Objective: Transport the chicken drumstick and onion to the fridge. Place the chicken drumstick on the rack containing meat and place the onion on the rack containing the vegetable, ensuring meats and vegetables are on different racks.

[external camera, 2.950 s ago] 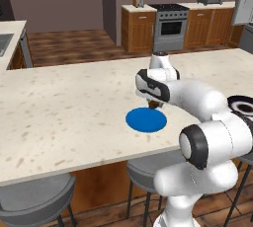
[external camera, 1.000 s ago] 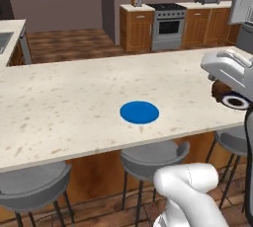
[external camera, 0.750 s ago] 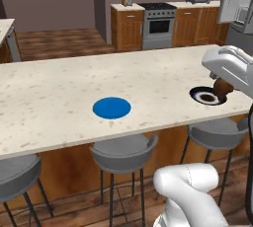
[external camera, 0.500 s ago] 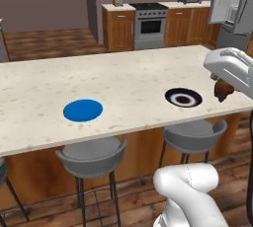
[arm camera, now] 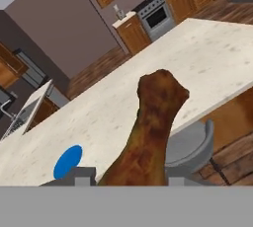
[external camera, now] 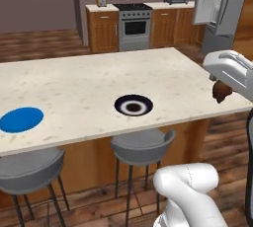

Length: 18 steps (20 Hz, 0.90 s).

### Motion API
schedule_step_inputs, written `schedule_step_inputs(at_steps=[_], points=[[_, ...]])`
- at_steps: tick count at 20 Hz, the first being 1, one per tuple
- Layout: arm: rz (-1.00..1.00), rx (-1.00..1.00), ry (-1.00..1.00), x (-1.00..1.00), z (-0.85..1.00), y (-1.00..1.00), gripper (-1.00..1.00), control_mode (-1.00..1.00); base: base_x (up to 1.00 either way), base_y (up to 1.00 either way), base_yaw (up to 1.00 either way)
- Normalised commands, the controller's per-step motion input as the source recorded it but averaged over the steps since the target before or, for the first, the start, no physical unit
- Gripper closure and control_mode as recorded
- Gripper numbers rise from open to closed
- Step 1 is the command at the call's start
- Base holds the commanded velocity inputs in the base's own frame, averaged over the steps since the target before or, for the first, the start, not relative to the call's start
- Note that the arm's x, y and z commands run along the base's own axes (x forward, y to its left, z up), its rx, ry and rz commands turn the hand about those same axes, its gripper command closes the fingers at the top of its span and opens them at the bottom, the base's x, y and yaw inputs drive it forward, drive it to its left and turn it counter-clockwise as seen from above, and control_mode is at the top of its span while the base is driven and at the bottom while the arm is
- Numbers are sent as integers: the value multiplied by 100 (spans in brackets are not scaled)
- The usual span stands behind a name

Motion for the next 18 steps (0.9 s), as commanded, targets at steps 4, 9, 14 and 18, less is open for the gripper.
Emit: schedule_step_inputs(at_steps=[4,9,14,18], points=[[0,0,0,0,0,0,100,100,-28,-100,0],[0,0,0,0,0,0,100,100,-26,-100,0],[0,0,0,0,0,0,100,100,-8,-100,0],[0,0,0,0,0,0,100,100,-11,-100,0]])
